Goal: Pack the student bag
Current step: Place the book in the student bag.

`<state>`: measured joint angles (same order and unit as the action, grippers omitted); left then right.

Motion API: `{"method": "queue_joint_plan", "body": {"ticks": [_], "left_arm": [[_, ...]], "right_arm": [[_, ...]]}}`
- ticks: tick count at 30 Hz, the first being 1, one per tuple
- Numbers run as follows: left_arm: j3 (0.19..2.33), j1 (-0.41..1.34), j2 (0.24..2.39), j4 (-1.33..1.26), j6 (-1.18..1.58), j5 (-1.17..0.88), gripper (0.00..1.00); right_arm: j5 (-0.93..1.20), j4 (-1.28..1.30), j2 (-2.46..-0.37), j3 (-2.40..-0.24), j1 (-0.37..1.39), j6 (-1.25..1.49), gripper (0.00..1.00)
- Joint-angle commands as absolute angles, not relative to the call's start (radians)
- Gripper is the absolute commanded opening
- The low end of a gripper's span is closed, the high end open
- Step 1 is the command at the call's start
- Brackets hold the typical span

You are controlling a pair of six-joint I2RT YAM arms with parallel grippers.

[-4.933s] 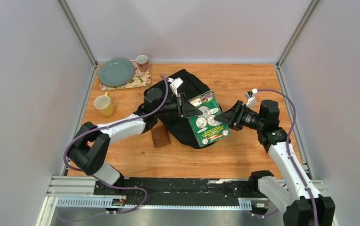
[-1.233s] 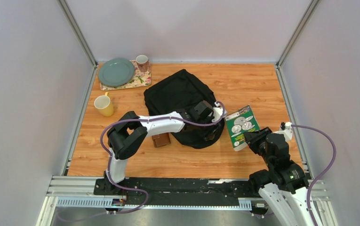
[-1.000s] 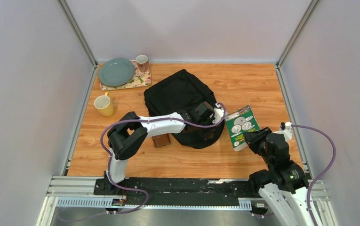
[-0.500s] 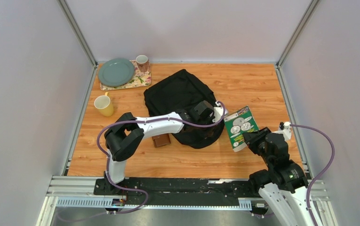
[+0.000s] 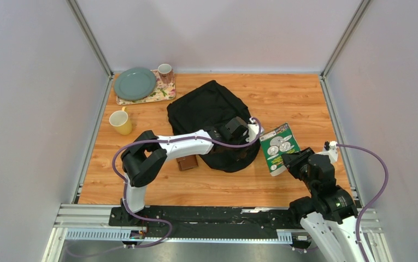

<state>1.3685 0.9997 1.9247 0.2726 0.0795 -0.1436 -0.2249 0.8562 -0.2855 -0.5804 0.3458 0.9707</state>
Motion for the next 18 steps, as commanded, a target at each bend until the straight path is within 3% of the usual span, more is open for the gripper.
{"method": "queue_joint_plan", "body": {"ticks": [1, 6, 12, 16, 18], "left_arm": [[1.378, 0.994, 1.876, 0.285, 0.054, -0.117, 0.28], [1.376, 0.993, 1.87, 0.282, 0.058, -0.152, 0.37], [1.382, 0.991, 1.876, 0.293, 0.072, -0.129, 0.36], [1.373, 0.977, 1.872, 0.279, 0.106, -0.167, 0.3], [1.361, 0.968, 1.865, 0.265, 0.15, -0.196, 0.37]], "right_arm": [[-0.216, 0.752, -0.273, -0.592, 0.347, 0.969, 0.07], [-0.216, 0.747, -0.275, -0.592, 0.35, 0.968, 0.07], [-0.212, 0.746, -0.278, -0.594, 0.348, 0.968, 0.07], [-0.206, 0.744, -0.285, -0.597, 0.348, 0.966, 0.07], [-0.206, 0.741, -0.287, -0.597, 0.348, 0.966, 0.07]]}}
